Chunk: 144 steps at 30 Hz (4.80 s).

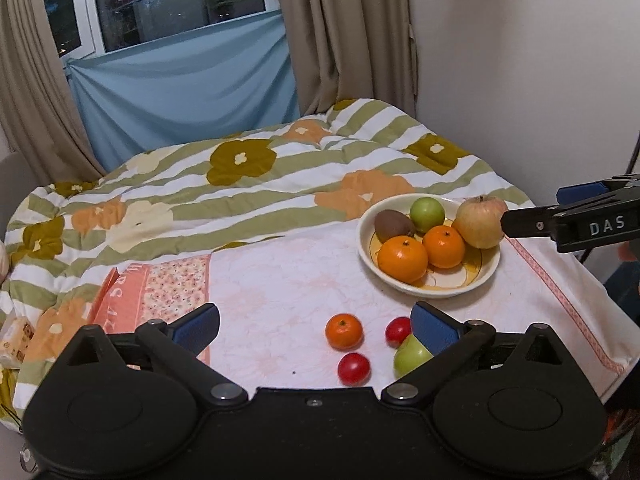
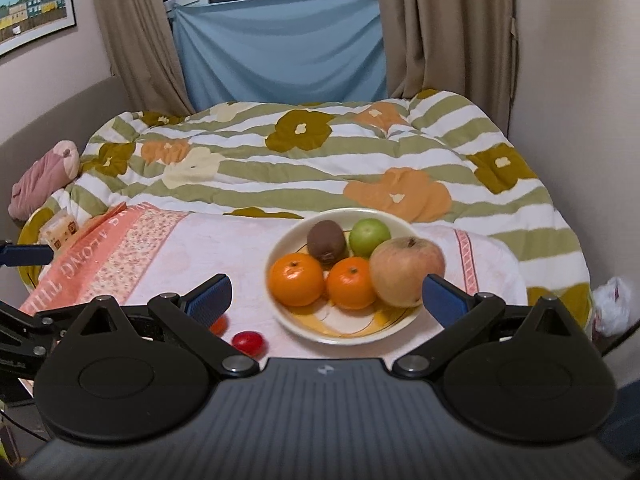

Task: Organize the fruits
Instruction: 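Withdraw both tools from the bowl toward the tomatoes and green apple, then grasp a red tomato with the left tool while the right tool grasps the green apple, then carry the tomato and green apple into the duck bowl and open both tools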

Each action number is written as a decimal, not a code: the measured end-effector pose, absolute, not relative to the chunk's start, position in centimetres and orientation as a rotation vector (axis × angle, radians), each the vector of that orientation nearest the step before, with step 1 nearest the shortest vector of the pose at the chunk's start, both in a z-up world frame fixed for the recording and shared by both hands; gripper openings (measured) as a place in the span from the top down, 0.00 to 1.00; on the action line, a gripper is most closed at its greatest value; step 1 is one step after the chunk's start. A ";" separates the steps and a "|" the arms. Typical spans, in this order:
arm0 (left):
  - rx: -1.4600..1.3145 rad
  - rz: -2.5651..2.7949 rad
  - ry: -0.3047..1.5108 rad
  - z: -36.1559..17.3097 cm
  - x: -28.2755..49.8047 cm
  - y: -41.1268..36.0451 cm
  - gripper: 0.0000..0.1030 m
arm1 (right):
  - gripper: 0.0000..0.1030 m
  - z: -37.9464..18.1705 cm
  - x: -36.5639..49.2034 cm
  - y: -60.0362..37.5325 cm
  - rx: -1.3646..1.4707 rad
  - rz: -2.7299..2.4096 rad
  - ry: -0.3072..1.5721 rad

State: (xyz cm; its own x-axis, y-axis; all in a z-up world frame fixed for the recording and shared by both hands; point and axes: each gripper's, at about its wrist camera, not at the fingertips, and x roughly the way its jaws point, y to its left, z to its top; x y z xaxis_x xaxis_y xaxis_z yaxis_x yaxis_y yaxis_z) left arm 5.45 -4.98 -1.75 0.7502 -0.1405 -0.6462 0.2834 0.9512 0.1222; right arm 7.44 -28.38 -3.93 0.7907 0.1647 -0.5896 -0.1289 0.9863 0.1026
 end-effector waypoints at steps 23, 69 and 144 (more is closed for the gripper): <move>0.378 -0.609 0.797 -10.6 9.3 -0.9 0.11 | 0.00 -12.9 4.2 -20.4 0.236 -0.045 0.770; 0.346 -0.647 0.906 -14.5 12.7 0.0 0.67 | 0.29 -17.1 9.7 -17.0 0.214 -0.062 0.880; 0.144 -0.375 0.812 -5.7 16.6 -11.5 0.67 | 0.03 -12.9 15.4 -27.6 0.043 0.118 0.767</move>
State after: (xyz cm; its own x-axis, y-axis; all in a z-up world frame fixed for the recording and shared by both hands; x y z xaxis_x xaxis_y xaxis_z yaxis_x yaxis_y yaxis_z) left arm 16.64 -11.53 -5.70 0.6269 -0.2710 -0.7305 0.3804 0.9247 -0.0166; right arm 15.44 -27.65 -12.93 0.7140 0.1219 -0.6895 -0.0905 0.9925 0.0819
